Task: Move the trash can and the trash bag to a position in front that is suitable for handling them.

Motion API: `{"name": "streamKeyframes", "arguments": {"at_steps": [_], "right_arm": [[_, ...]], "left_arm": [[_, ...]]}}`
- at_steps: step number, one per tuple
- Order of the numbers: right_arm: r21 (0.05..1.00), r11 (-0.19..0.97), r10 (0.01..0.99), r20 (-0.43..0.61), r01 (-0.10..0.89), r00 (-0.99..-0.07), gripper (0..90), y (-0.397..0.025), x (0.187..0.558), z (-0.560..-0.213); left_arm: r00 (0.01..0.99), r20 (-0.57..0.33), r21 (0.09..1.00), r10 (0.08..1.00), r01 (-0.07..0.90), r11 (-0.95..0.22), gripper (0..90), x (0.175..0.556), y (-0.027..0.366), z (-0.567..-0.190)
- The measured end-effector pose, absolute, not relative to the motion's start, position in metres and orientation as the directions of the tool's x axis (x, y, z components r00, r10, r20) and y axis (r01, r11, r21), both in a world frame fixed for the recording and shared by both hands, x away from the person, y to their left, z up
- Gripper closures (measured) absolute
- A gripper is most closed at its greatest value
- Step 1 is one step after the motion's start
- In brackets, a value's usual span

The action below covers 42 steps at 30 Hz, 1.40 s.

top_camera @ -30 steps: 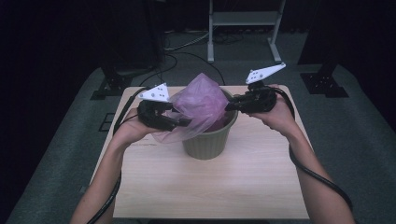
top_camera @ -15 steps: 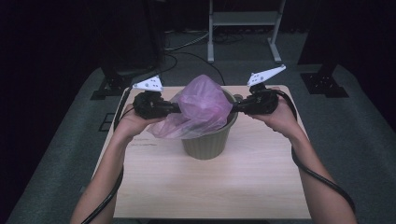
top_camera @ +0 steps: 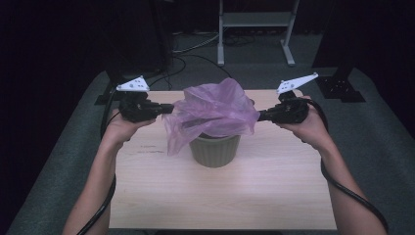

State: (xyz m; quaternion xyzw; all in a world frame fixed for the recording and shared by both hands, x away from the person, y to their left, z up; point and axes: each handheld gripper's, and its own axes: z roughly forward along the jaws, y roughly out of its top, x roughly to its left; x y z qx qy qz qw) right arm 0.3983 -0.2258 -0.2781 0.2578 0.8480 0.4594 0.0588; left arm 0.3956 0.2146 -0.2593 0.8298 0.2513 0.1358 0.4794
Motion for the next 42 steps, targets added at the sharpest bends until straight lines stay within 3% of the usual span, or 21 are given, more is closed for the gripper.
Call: {"name": "streamKeyframes", "arguments": {"at_steps": [24,25,28,36,42], "right_arm": [[0.754,0.446,0.533,0.208,0.482,-0.82,89.1,-0.257,0.392,-0.326],[0.755,0.45,0.524,0.21,0.478,-0.825,79.2,-0.256,0.391,-0.327],[0.758,0.457,0.521,0.196,0.465,-0.831,71.3,-0.257,0.386,-0.324],[0.766,0.466,0.521,0.167,0.442,-0.837,58.5,-0.271,0.373,-0.314],[0.767,0.477,0.519,0.149,0.429,-0.842,55.0,-0.282,0.36,-0.308]], "left_arm": [[0.791,-0.065,0.814,0.608,0.395,-0.426,89.4,0.387,0.255,-0.296],[0.799,-0.06,0.817,0.598,0.384,-0.431,85.3,0.384,0.255,-0.296],[0.811,-0.052,0.819,0.583,0.368,-0.439,75.4,0.379,0.255,-0.291],[0.832,-0.025,0.813,0.555,0.34,-0.473,64.0,0.369,0.257,-0.284],[0.833,-0.023,0.82,0.552,0.332,-0.466,54.5,0.366,0.257,-0.277]]}}
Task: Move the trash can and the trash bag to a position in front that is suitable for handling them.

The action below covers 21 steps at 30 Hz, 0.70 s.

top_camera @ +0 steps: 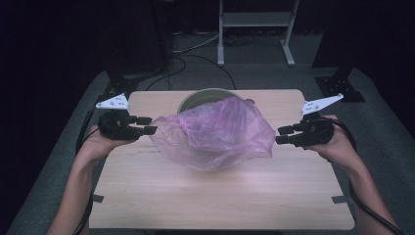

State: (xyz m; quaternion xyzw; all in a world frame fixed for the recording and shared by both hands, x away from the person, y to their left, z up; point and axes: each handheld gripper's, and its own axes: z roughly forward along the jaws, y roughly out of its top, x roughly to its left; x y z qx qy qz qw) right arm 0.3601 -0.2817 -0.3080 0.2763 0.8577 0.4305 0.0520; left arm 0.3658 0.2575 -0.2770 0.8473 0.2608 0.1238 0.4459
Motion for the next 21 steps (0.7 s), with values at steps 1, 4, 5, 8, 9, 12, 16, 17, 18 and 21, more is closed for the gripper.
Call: {"name": "streamKeyframes", "arguments": {"at_steps": [1,4,5,8,9,12,16,17,18,21], "right_arm": [[0.769,0.477,0.52,0.143,0.425,-0.842,54.6,-0.284,0.358,-0.306],[0.774,0.477,0.527,0.127,0.416,-0.84,53.2,-0.291,0.352,-0.299],[0.777,0.475,0.53,0.123,0.413,-0.839,52.6,-0.292,0.35,-0.296],[0.789,0.472,0.523,0.107,0.393,-0.845,51.2,-0.293,0.347,-0.288],[0.794,0.47,0.519,0.105,0.386,-0.848,50.8,-0.292,0.346,-0.285],[0.804,0.473,0.505,0.089,0.361,-0.858,49.7,-0.287,0.345,-0.277],[0.814,0.486,0.481,0.053,0.317,-0.875,46.3,-0.27,0.347,-0.267],[0.817,0.489,0.473,0.046,0.306,-0.88,45.6,-0.264,0.348,-0.265],[0.818,0.493,0.466,0.039,0.296,-0.884,44.9,-0.259,0.349,-0.264],[0.816,0.508,0.45,0.021,0.276,-0.893,44.0,-0.243,0.355,-0.261]], "left_arm": [[0.833,-0.019,0.823,0.552,0.326,-0.464,54.0,0.365,0.258,-0.274],[0.841,-0.013,0.828,0.541,0.313,-0.465,52.4,0.363,0.257,-0.27],[0.844,-0.009,0.827,0.536,0.308,-0.471,51.8,0.362,0.256,-0.269],[0.852,-0.002,0.824,0.523,0.298,-0.482,49.3,0.362,0.252,-0.268],[0.854,-0.001,0.823,0.52,0.296,-0.485,48.6,0.362,0.251,-0.268],[0.859,0.004,0.821,0.513,0.29,-0.492,46.7,0.363,0.247,-0.268],[0.866,0.012,0.815,0.5,0.281,-0.507,44.0,0.367,0.24,-0.266],[0.868,0.013,0.812,0.497,0.28,-0.511,43.5,0.368,0.238,-0.267],[0.868,0.013,0.812,0.497,0.28,-0.511,43.1,0.368,0.238,-0.267],[0.868,0.009,0.797,0.496,0.293,-0.528,41.3,0.375,0.23,-0.271]]}}
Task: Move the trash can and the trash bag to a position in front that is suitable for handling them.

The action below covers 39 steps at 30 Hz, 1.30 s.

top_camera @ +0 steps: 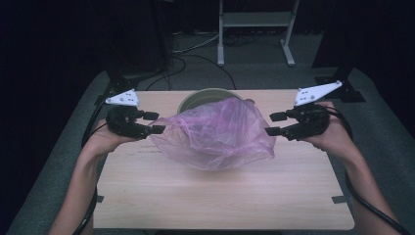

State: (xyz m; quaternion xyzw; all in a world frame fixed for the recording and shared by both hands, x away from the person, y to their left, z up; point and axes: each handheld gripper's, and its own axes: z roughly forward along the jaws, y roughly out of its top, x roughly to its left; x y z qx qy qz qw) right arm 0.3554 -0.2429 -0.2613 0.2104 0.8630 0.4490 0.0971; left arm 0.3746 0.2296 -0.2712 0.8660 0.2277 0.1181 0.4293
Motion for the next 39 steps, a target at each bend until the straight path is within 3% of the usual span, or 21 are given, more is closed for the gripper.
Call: {"name": "streamKeyframes", "arguments": {"at_steps": [4,8,11,15,17,21,39], "right_arm": [[0.803,0.535,0.441,-0.002,0.261,-0.898,44.0,-0.225,0.366,-0.263],[0.793,0.554,0.443,-0.024,0.253,-0.896,46.4,-0.213,0.378,-0.268],[0.786,0.553,0.461,-0.013,0.276,-0.887,57.0,-0.207,0.388,-0.272],[0.773,0.552,0.489,0.005,0.313,-0.873,82.7,-0.204,0.396,-0.277],[0.776,0.538,0.503,0.019,0.33,-0.864,89.8,-0.205,0.399,-0.278],[0.786,0.51,0.514,0.046,0.348,-0.857,90.0,-0.209,0.406,-0.277],[0.761,0.44,0.639,0.108,0.477,-0.761,90.0,-0.207,0.465,-0.291]], "left_arm": [[0.869,0.011,0.78,0.494,0.302,-0.549,40.6,0.382,0.225,-0.278],[0.87,0.014,0.771,0.493,0.305,-0.559,47.1,0.388,0.223,-0.283],[0.873,0.003,0.768,0.488,0.311,-0.56,59.1,0.393,0.22,-0.287],[0.871,0.016,0.767,0.491,0.304,-0.565,78.6,0.398,0.219,-0.292],[0.866,0.02,0.775,0.499,0.302,-0.556,85.9,0.401,0.218,-0.294],[0.857,0.027,0.791,0.514,0.297,-0.536,89.8,0.409,0.218,-0.294],[0.772,0.02,0.807,0.636,0.363,-0.466,89.9,0.456,0.216,-0.31]]}}
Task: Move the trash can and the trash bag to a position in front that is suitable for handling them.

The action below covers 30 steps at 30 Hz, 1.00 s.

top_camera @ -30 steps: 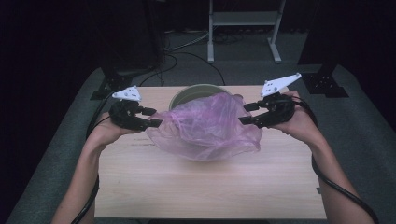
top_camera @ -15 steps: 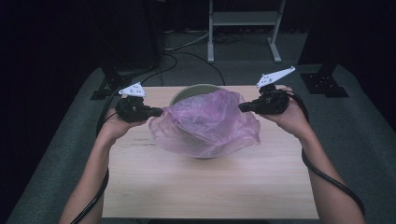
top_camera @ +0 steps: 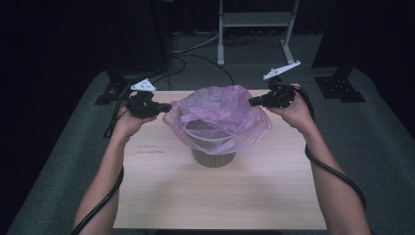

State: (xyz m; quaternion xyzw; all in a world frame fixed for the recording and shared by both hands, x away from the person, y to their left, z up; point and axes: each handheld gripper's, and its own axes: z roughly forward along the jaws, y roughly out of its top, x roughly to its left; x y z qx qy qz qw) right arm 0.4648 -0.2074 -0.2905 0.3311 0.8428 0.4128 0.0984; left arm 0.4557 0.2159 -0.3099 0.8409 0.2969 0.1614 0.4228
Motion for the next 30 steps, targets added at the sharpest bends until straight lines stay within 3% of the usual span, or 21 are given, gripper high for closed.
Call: {"name": "streamKeyframes", "arguments": {"at_steps": [4,13,15,18,23,30], "right_arm": [[0.742,0.411,0.679,0.138,0.529,-0.722,90.0,-0.206,0.478,-0.307],[0.722,0.41,0.669,0.177,0.557,-0.722,90.0,-0.205,0.479,-0.33],[0.729,0.404,0.661,0.185,0.553,-0.727,90.0,-0.208,0.476,-0.329],[0.749,0.392,0.659,0.178,0.535,-0.731,75.9,-0.214,0.468,-0.319],[0.774,0.4,0.65,0.138,0.491,-0.748,63.5,-0.226,0.448,-0.298],[0.815,0.38,0.648,0.103,0.438,-0.754,57.3,-0.244,0.415,-0.27]], "left_arm": [[0.748,0.005,0.797,0.663,0.398,-0.455,89.9,0.465,0.217,-0.322],[0.751,-0.013,0.77,0.66,0.429,-0.472,89.8,0.467,0.22,-0.338],[0.758,-0.017,0.778,0.652,0.42,-0.467,82.2,0.464,0.221,-0.332],[0.767,-0.006,0.795,0.641,0.392,-0.463,72.9,0.457,0.221,-0.319],[0.786,0.012,0.81,0.618,0.355,-0.467,61.4,0.442,0.221,-0.299],[0.822,0.039,0.821,0.569,0.298,-0.486,56.7,0.417,0.219,-0.278]]}}
